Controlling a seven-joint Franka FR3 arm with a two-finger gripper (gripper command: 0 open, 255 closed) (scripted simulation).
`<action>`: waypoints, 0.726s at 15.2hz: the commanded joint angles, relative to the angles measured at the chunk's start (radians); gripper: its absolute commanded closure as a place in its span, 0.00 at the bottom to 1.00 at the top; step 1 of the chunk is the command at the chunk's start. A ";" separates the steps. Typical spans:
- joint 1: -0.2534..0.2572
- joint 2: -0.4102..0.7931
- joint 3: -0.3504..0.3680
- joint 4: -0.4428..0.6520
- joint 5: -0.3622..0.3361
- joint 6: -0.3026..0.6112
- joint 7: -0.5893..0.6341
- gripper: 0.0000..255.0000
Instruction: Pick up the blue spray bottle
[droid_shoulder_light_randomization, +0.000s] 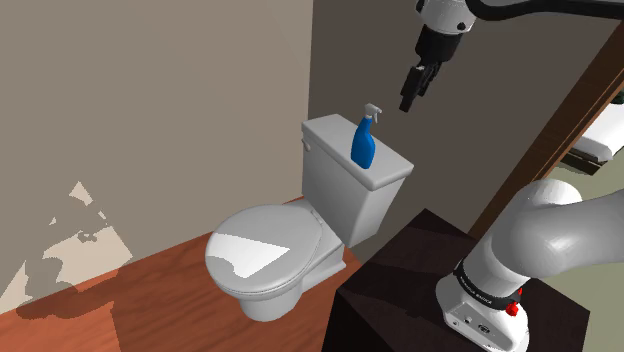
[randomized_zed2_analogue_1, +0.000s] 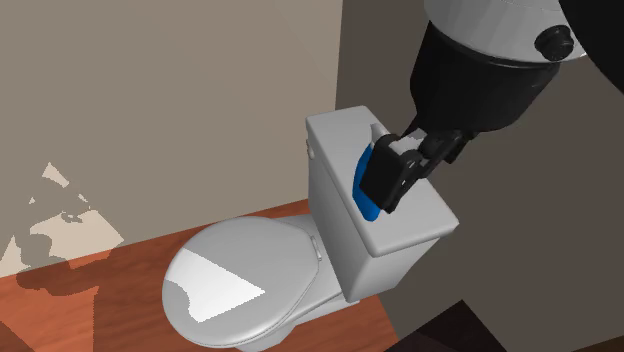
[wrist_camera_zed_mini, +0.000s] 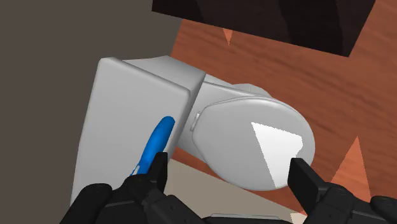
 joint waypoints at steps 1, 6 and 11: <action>0.000 0.000 0.000 0.000 0.000 0.000 0.000 0.00; -0.034 0.026 -0.045 -0.140 -0.009 0.244 0.032 0.00; -0.068 0.107 -0.092 -0.240 -0.016 0.504 0.061 0.00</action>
